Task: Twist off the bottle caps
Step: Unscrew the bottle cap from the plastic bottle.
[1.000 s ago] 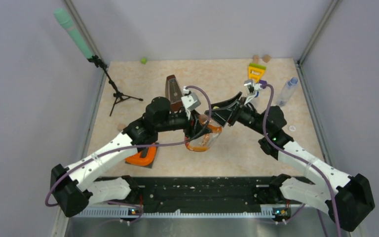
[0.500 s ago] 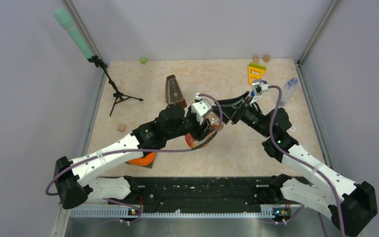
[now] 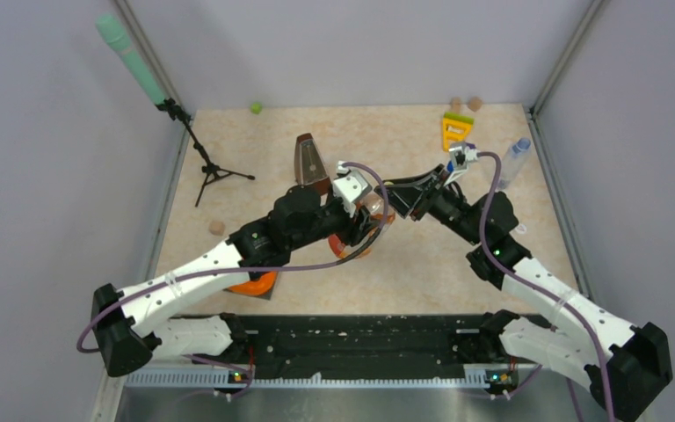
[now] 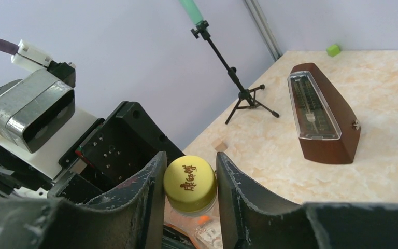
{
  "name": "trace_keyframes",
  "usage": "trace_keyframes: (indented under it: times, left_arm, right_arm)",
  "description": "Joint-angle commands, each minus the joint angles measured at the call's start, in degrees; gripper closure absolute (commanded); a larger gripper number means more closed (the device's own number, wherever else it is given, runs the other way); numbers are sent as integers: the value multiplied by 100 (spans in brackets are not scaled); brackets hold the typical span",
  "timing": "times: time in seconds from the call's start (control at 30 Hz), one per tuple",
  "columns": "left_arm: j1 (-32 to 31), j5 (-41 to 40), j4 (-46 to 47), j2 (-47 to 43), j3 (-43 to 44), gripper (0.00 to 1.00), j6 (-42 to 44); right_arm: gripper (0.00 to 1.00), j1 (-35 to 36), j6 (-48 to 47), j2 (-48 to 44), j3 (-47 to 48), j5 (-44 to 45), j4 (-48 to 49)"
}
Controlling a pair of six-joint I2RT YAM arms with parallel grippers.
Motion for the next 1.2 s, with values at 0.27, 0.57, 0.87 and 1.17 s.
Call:
trace_keyframes:
  times: [0.27, 0.57, 0.87, 1.17]
  left_arm:
    - [-15, 439, 249, -52, 64, 100, 224]
    - [-13, 426, 81, 74, 116, 100, 307]
    - [-15, 348, 53, 112, 122, 100, 240]
    - [-15, 273, 88, 116, 134, 100, 168]
  right_arm:
    - [50, 25, 78, 43, 125, 137, 111]
    - [54, 25, 151, 119, 142, 175, 151]
    - [55, 25, 190, 124, 116, 173, 137]
    - [55, 25, 97, 182, 169, 12, -19]
